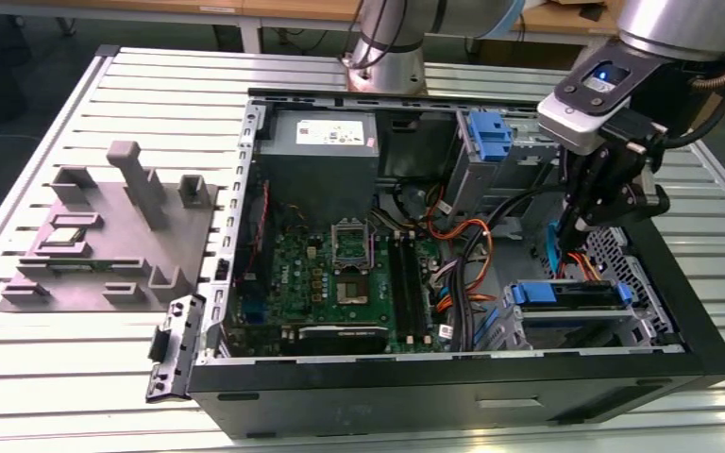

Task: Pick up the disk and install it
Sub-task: 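Insert the second disk wire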

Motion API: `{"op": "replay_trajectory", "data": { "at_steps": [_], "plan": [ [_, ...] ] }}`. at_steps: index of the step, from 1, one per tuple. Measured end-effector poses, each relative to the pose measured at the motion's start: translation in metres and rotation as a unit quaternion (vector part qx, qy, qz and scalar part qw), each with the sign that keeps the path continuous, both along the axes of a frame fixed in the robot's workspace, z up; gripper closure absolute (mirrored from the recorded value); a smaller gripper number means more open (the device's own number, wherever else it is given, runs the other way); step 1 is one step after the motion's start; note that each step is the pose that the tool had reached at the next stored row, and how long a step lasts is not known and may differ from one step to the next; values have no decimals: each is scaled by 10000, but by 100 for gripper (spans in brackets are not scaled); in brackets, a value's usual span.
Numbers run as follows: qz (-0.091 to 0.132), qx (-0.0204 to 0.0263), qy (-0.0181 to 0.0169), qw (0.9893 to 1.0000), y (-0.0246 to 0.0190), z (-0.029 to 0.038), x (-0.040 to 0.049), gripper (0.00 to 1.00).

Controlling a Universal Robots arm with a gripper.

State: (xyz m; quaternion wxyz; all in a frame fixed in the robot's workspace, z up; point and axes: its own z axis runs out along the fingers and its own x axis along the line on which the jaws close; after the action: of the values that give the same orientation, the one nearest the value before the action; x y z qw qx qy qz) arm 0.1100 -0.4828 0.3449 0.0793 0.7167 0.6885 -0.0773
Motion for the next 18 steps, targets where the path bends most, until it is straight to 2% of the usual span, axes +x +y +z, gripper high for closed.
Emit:
{"op": "replay_trajectory", "data": {
  "at_steps": [1, 2, 4, 8, 12, 15, 17, 18],
  "plan": [
    [1, 36, -70, 10000, -4, 0, -14, 84],
    [5, 60, -190, 9998, -24, -3, -43, 84],
    [5, 70, -243, 9997, -47, -9, -52, 84],
    [5, 87, -288, 9995, -122, -22, -69, 84],
    [15, 88, -306, 9995, -148, -32, -119, 84],
    [17, 89, -338, 9994, -167, -38, -155, 84],
    [17, 94, -372, 9993, -189, -44, -163, 84],
    [17, 100, -406, 9991, -200, -47, -169, 84]
  ]
}}
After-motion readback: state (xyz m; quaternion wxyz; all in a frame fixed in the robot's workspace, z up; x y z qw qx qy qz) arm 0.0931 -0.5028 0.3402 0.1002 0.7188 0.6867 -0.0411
